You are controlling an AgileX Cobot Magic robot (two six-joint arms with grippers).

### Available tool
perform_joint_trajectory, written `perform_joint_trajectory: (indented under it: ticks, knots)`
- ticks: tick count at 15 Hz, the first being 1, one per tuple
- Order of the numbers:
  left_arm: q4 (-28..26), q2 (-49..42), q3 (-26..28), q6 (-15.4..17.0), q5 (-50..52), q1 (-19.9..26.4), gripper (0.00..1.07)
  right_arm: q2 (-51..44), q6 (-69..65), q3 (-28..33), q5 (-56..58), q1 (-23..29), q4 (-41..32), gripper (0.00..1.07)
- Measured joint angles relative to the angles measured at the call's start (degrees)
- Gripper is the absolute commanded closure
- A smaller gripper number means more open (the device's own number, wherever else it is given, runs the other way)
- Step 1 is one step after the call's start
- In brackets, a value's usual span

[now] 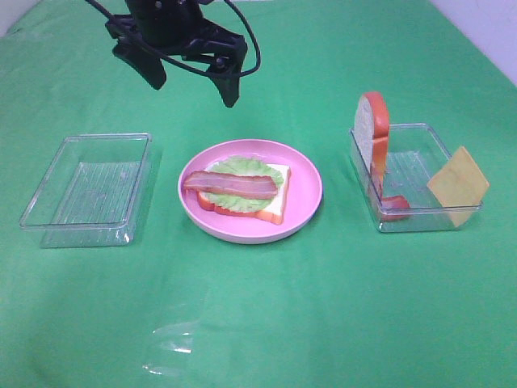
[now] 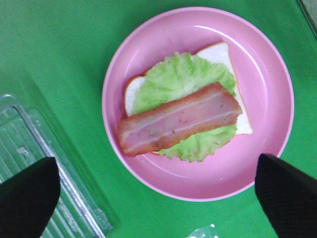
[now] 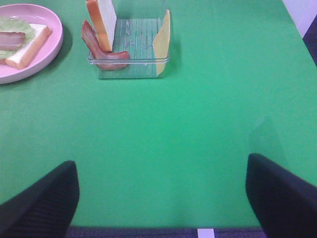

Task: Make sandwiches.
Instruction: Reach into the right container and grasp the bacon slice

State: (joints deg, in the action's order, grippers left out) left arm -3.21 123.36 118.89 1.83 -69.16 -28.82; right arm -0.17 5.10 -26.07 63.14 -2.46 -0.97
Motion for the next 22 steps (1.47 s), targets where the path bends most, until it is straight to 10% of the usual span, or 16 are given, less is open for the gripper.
perform_joint_trajectory:
  ticks: [5, 14, 22]
  knots:
    - [2.75, -5.79, -0.97, -0.17, -0.17, 2.75, 0.07, 0.00, 0.00, 0.00, 0.00, 0.00, 0.00, 0.19]
    - [3.21, -39.53, -39.30, 1.03, -0.46, 22.17, 0.07, 0.00, -0.06, 0.00, 0.00, 0.00, 0.00, 0.19]
    - [6.65, -91.04, -69.73, 5.73, 0.74, 24.52, 0.07, 0.00, -0.06, 0.00, 0.00, 0.00, 0.00, 0.19]
